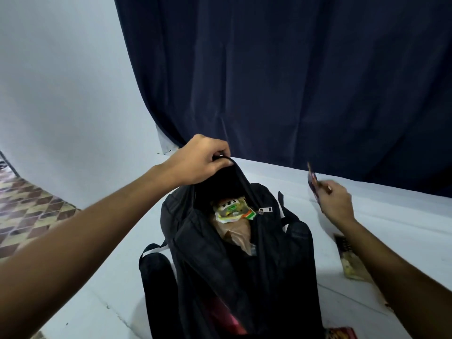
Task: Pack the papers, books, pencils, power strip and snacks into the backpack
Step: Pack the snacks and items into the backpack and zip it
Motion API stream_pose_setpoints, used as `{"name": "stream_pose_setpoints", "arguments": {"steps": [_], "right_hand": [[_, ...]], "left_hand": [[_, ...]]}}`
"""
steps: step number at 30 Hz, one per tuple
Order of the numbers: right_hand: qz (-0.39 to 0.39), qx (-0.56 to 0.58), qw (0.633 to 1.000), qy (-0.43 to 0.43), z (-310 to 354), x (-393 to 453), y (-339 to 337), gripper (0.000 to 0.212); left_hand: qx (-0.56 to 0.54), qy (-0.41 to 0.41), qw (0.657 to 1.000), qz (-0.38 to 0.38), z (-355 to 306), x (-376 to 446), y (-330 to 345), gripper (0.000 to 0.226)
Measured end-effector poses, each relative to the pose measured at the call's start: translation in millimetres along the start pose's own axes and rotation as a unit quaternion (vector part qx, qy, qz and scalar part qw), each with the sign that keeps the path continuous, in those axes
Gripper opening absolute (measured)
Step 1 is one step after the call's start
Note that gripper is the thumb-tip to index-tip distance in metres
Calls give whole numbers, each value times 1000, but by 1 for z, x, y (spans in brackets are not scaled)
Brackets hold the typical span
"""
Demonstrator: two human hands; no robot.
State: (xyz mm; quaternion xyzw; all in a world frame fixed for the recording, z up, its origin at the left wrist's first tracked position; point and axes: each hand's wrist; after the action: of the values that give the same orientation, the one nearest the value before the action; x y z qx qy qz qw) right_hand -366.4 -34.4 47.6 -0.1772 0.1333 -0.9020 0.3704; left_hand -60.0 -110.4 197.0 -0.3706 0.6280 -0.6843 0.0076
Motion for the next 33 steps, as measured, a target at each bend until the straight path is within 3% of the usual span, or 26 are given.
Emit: {"name": "stream_pose_setpoints", "arguments": {"steps": [2, 5, 8, 10, 12, 15, 18, 24, 29, 31, 33], "right_hand": [[29, 166, 984, -63, 55, -10, -6, 9], [213, 286, 926, -122, 140, -40, -33, 22], [419, 184, 883, -102, 194, -76, -57, 20], [464, 37, 878, -113, 211, -99, -52, 17], [432, -124, 876, -174, 220, -122, -32, 14], [269, -332, 860, -280, 222, -148, 12, 17], [229, -375, 837, -325, 212, -160, 55, 24], [251, -427, 809, -316, 191, -139, 99, 32], [420, -379, 788, -243, 189, -134, 82, 16], [452, -269, 810, -259, 195, -128, 59, 10], [426, -123, 865, -234, 200, -118, 29, 11]], "left_hand": [[0, -9, 1000, 8, 1, 1, -1, 14], [6, -19, 999, 29, -1, 2, -3, 17], [-1, -9, 1000, 30, -2, 3, -7, 31], [-1, -12, 999, 44, -1, 5, -8, 21], [9, -10, 999, 52, 1, 7, -7, 15], [12, -10, 998, 65, 0, 9, -7, 15], [4, -12, 997, 72, 0, 9, -8, 17], [-2, -8, 998, 68, 0, 3, -10, 16], [-4, -12, 998, 65, 1, -2, -8, 18], [4, -7, 998, 61, 1, -2, -8, 16], [13, 7, 998, 56, 2, -2, -6, 13]]}}
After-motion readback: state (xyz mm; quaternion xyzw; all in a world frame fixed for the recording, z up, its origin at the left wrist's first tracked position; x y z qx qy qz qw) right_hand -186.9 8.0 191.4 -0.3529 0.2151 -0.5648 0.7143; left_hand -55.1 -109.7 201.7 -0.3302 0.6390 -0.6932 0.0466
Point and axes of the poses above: each hand's wrist, its own x-axis towards the middle knuckle, its own y-axis out of the palm, z = x × y, and after that the axes turned 7 degrees about x, right-handed
